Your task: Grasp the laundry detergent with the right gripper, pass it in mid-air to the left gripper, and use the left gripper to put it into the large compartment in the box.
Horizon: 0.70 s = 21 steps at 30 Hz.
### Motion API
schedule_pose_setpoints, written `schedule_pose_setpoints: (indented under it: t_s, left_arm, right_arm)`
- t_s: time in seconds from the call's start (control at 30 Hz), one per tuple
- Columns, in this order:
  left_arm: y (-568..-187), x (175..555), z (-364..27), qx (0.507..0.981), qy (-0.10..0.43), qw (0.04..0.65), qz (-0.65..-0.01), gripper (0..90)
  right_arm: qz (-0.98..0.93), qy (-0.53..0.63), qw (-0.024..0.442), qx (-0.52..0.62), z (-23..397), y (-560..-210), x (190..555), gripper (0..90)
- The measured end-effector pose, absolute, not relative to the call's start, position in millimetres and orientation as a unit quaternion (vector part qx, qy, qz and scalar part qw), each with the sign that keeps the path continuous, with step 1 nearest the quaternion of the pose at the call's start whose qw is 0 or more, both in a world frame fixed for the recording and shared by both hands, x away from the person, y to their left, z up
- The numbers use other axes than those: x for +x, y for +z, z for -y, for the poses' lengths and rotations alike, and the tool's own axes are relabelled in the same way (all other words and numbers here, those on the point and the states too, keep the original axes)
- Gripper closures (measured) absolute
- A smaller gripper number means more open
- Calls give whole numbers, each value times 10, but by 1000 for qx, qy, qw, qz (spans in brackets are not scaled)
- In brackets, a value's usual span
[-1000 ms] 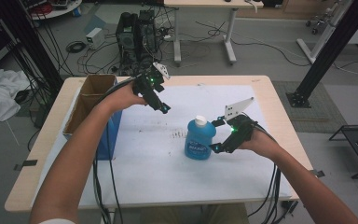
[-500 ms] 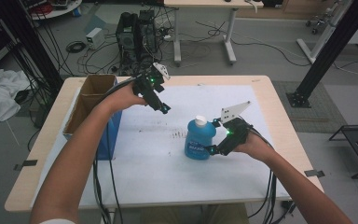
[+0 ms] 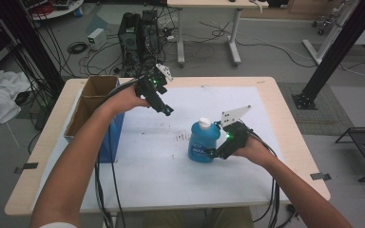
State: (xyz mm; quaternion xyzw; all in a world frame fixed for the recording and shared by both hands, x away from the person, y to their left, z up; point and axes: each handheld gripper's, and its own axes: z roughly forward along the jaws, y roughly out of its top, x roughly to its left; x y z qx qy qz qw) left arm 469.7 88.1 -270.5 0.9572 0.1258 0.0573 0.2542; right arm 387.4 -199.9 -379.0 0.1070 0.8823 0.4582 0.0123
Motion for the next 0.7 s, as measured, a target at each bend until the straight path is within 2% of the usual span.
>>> schedule_pose_setpoints:
  t_s: [0.7]
  left_arm:
    - [-2717,4708,-894,959,56,248,-124,96]
  right_arm:
    - [-872,475,22,115,1929,-3897,3850,38]
